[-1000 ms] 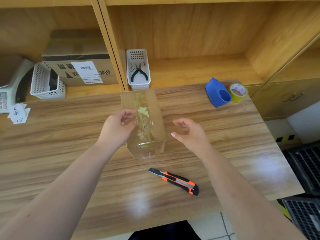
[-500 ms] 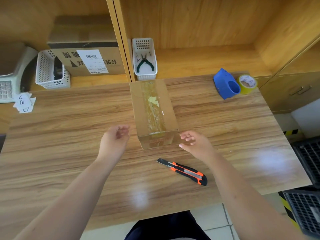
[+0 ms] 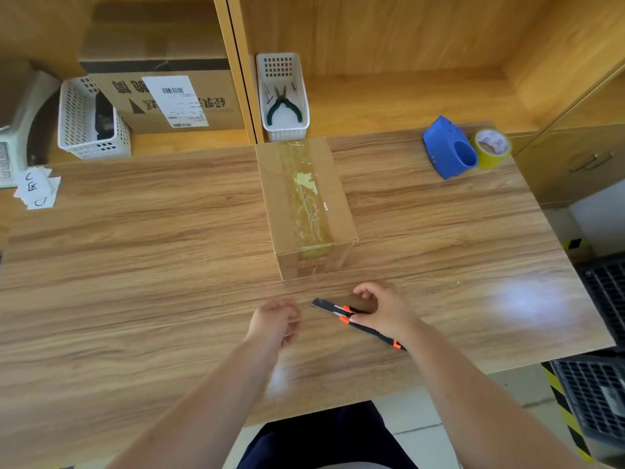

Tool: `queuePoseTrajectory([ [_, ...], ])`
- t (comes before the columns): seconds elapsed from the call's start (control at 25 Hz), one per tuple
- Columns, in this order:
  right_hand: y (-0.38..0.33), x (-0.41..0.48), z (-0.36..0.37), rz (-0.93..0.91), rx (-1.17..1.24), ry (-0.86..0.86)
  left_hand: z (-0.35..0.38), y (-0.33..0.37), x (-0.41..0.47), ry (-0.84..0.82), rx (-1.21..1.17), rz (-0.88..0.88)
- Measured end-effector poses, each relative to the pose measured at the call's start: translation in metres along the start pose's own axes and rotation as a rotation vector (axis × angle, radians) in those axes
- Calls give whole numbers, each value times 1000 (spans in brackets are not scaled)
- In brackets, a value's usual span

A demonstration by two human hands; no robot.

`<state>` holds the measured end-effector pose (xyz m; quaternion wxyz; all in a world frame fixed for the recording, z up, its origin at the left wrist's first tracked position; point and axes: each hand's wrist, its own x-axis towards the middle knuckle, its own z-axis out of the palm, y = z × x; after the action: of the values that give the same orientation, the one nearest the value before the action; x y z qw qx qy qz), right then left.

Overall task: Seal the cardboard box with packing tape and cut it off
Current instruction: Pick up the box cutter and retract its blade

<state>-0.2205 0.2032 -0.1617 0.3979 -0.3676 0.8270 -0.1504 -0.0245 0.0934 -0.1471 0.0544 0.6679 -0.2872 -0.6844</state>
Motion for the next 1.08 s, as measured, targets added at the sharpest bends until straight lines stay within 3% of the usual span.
queuePoseTrajectory([
  [0.24, 14, -9, 11, -147, -413, 16, 23, -22, 7, -78, 16, -3],
  [0.6, 22, -18, 17, -183, -209, 151, 56, -28, 8, -207, -58, -56],
  [0.92, 20, -24, 7, -219, 115, 236, 74, -28, -1, -284, -112, 35],
  [1.08, 21, -31, -6, -144, 187, 216, 87, -19, -8, -315, -59, 54],
])
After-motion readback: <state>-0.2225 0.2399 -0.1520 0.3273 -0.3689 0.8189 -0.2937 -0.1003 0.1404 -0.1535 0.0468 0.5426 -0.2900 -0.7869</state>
